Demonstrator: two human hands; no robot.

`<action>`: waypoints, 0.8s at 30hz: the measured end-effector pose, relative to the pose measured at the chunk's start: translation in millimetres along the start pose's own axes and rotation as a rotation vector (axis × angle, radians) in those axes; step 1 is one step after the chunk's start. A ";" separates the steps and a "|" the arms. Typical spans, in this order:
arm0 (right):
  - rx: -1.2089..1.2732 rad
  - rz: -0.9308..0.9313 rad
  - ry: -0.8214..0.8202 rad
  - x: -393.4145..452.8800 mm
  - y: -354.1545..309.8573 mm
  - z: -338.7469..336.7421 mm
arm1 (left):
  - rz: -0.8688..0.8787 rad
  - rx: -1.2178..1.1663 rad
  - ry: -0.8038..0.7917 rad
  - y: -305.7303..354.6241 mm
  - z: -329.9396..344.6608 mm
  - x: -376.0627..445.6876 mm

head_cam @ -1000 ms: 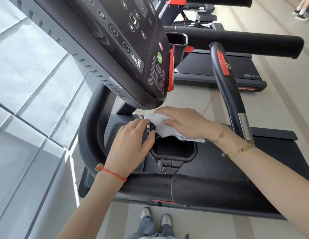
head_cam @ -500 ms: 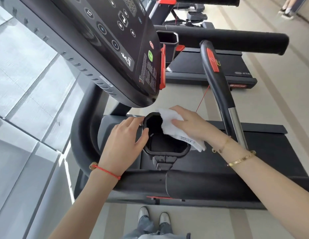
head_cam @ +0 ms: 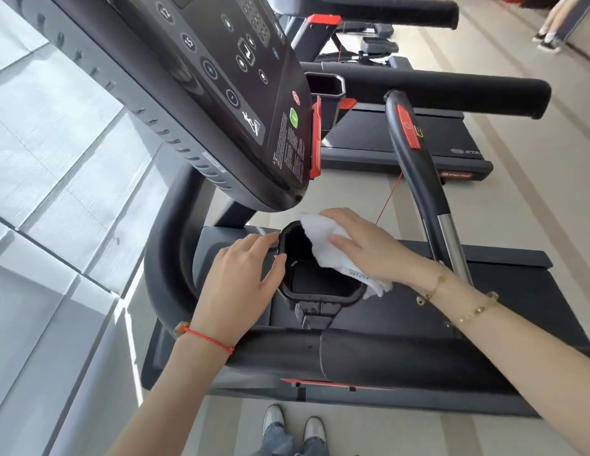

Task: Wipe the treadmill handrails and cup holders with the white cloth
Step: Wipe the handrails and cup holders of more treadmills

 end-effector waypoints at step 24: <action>0.299 0.293 0.148 -51.1 9.9 35.0 | -0.011 0.012 -0.001 2.0 -2.1 -24.8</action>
Point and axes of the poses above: each hand's wrist, its own x-axis towards the middle knuckle, its own z-axis out of the palm, y = z × x, the point moved 7 cm from there along x, towards the middle knuckle, and after that the axes turned 4 degrees about -y, right-handed, at the moved point
